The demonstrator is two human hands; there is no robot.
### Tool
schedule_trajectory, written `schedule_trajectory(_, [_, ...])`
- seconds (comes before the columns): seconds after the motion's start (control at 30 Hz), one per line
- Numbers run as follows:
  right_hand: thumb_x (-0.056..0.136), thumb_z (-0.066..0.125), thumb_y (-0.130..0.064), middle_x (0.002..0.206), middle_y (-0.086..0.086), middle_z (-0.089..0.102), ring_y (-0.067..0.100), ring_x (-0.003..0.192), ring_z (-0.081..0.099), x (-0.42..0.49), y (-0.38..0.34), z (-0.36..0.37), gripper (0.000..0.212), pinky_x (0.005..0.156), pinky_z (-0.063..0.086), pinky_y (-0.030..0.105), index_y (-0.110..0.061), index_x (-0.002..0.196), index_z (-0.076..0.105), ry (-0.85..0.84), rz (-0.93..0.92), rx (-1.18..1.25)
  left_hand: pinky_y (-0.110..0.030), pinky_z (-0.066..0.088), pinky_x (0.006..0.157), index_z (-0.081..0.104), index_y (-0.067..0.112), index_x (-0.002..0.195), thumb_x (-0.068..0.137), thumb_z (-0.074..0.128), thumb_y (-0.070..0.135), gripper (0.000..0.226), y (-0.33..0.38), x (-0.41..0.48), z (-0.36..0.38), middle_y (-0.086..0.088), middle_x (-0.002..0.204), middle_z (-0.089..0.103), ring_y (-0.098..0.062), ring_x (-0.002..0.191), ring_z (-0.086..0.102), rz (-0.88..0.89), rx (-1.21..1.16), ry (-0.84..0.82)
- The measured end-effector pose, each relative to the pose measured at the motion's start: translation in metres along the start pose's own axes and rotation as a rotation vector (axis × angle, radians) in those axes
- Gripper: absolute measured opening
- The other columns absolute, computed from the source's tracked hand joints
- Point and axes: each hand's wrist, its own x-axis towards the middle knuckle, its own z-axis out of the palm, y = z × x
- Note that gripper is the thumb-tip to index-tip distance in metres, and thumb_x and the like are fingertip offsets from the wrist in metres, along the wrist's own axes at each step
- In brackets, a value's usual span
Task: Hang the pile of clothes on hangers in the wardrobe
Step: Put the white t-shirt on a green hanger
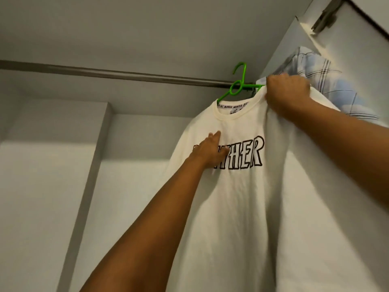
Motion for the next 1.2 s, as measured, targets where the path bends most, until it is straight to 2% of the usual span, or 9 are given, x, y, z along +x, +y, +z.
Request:
schedule_trajectory(0.13, [0.093, 0.043, -0.004, 0.124, 0.022, 0.056, 0.040, 0.114, 0.054, 0.020, -0.010, 0.008, 0.032, 0.089, 0.043, 0.044, 0.000, 0.122, 0.055, -0.051, 0.006, -0.134, -0.048, 0.019, 0.116, 0.010, 0.015, 0.151, 0.097, 0.039, 0.045, 0.068, 0.000, 0.021, 0.006, -0.012, 0.158, 0.011, -0.027, 0.145, 0.015, 0.037, -0.031, 0.016])
schedule_trajectory(0.23, [0.094, 0.046, -0.005, 0.119, 0.020, 0.059, 0.039, 0.108, 0.057, 0.025, -0.017, 0.014, 0.028, 0.086, 0.044, 0.043, -0.001, 0.120, 0.057, -0.083, -0.005, -0.198, -0.048, 0.023, 0.114, 0.013, 0.015, 0.150, 0.099, 0.037, 0.041, 0.062, 0.006, 0.028, 0.008, -0.012, 0.157, 0.017, -0.029, 0.143, 0.021, 0.063, -0.045, 0.038])
schedule_trajectory(0.33, [0.094, 0.045, -0.005, 0.118, 0.019, 0.061, 0.038, 0.107, 0.058, 0.026, -0.026, 0.016, 0.028, 0.087, 0.044, 0.042, -0.001, 0.118, 0.059, -0.086, -0.017, -0.195, -0.048, 0.026, 0.113, 0.016, 0.015, 0.150, 0.100, 0.036, 0.038, 0.059, 0.011, 0.032, 0.010, -0.011, 0.156, 0.021, -0.030, 0.140, 0.028, 0.086, -0.086, 0.048])
schedule_trajectory(0.53, [0.095, 0.046, -0.009, 0.118, 0.018, 0.061, 0.036, 0.108, 0.057, 0.025, -0.023, 0.020, 0.028, 0.087, 0.044, 0.042, -0.002, 0.119, 0.058, -0.078, -0.044, -0.242, -0.051, 0.024, 0.113, 0.015, 0.016, 0.150, 0.098, 0.038, 0.041, 0.062, 0.017, 0.032, 0.014, -0.012, 0.157, 0.017, -0.031, 0.141, 0.025, 0.062, -0.080, 0.025])
schedule_trajectory(0.8, [0.095, 0.043, -0.011, 0.130, 0.015, 0.054, 0.034, 0.119, 0.051, 0.006, -0.018, 0.010, 0.035, 0.091, 0.041, 0.040, -0.004, 0.128, 0.051, -0.172, -0.049, -0.249, -0.048, 0.035, 0.106, 0.025, 0.015, 0.145, 0.095, 0.045, 0.043, 0.061, 0.026, 0.007, 0.007, -0.010, 0.148, 0.035, -0.029, 0.133, 0.038, 0.112, -0.077, 0.130])
schedule_trajectory(0.9, [0.094, 0.045, -0.015, 0.124, 0.012, 0.057, 0.030, 0.115, 0.054, -0.015, -0.014, 0.020, 0.031, 0.090, 0.041, 0.038, -0.007, 0.123, 0.054, -0.267, -0.076, -0.271, -0.045, 0.036, 0.105, 0.026, 0.015, 0.144, 0.096, 0.045, 0.044, 0.059, 0.032, -0.007, 0.009, -0.010, 0.148, 0.036, -0.029, 0.133, 0.037, 0.116, -0.056, 0.104])
schedule_trajectory(1.03, [0.092, 0.049, -0.011, 0.118, 0.013, 0.061, 0.031, 0.109, 0.058, -0.029, -0.021, 0.029, 0.028, 0.083, 0.044, 0.039, -0.007, 0.118, 0.056, -0.275, -0.087, -0.142, -0.044, 0.036, 0.104, 0.028, 0.015, 0.142, 0.095, 0.046, 0.044, 0.058, 0.034, -0.017, 0.001, -0.010, 0.146, 0.037, -0.029, 0.131, 0.038, 0.116, -0.025, 0.102])
schedule_trajectory(1.13, [0.092, 0.048, -0.008, 0.122, 0.015, 0.059, 0.032, 0.113, 0.056, -0.019, -0.025, 0.015, 0.029, 0.088, 0.043, 0.039, -0.006, 0.120, 0.056, -0.214, -0.069, -0.047, -0.043, 0.035, 0.103, 0.027, 0.015, 0.143, 0.094, 0.047, 0.045, 0.061, 0.028, -0.023, -0.009, -0.009, 0.147, 0.036, -0.028, 0.132, 0.038, 0.115, 0.004, 0.137])
schedule_trajectory(1.2, [0.093, 0.048, -0.008, 0.126, 0.017, 0.057, 0.034, 0.116, 0.055, -0.007, -0.018, 0.004, 0.030, 0.092, 0.042, 0.041, -0.003, 0.121, 0.055, -0.154, 0.010, 0.002, -0.044, 0.034, 0.104, 0.025, 0.015, 0.145, 0.094, 0.047, 0.045, 0.063, 0.022, -0.026, -0.014, -0.009, 0.149, 0.034, -0.028, 0.134, 0.036, 0.094, 0.006, 0.138])
